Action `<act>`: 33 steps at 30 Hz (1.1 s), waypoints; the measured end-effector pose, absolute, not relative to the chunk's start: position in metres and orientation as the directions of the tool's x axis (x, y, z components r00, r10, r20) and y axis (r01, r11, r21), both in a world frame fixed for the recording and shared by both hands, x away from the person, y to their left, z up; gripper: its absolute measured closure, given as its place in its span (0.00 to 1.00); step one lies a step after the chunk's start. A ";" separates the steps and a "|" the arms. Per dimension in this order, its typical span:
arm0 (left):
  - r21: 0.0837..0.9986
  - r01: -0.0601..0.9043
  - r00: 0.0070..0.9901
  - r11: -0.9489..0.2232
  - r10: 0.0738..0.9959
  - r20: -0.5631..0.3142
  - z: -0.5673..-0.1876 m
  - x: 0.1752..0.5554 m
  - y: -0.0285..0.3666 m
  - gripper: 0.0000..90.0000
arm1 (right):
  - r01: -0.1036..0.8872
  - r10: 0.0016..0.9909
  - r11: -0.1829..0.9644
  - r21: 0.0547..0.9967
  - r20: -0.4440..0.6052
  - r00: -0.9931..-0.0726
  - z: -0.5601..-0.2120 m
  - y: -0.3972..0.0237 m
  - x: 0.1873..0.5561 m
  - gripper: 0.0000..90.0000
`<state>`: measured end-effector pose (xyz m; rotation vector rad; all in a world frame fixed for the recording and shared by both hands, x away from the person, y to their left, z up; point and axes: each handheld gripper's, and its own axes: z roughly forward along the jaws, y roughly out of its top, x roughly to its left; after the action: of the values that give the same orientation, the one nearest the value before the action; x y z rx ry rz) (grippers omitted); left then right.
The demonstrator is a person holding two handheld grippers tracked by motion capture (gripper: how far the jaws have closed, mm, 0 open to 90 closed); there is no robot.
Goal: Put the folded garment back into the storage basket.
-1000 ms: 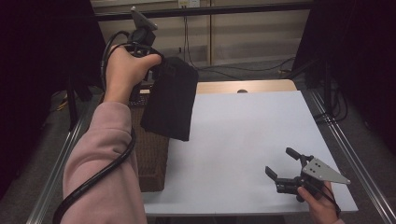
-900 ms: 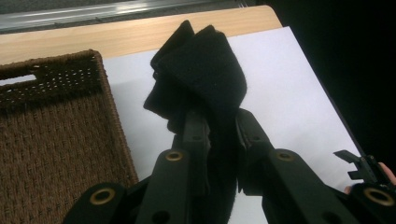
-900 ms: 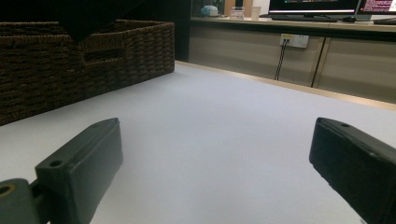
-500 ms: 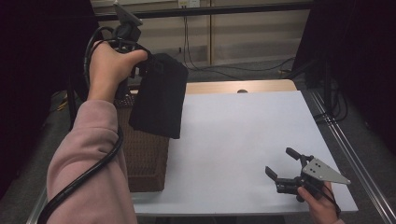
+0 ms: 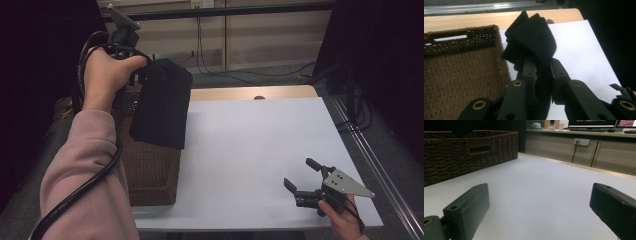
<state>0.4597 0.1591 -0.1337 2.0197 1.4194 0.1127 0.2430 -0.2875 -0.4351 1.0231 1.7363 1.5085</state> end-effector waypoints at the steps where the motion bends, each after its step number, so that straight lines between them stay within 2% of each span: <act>1: 0.556 0.809 0.407 -0.193 0.866 -0.292 -0.134 0.460 0.160 0.86 | 0.157 0.858 0.050 0.986 0.038 -0.512 -0.435 -0.288 0.243 0.03; 10: 0.553 0.818 0.367 -0.156 0.882 -0.295 -0.137 0.458 0.171 0.86 | 0.157 0.858 0.051 0.986 0.038 -0.513 -0.435 -0.288 0.243 0.03; 33: 0.542 0.828 0.351 -0.144 0.886 -0.303 -0.134 0.451 0.196 0.86 | 0.171 0.859 0.046 0.984 0.049 -0.510 -0.435 -0.286 0.242 0.02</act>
<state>0.4512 0.1961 -0.1338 1.9788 1.4883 0.1161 0.2424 -0.2862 -0.4354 1.0390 1.7416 1.5081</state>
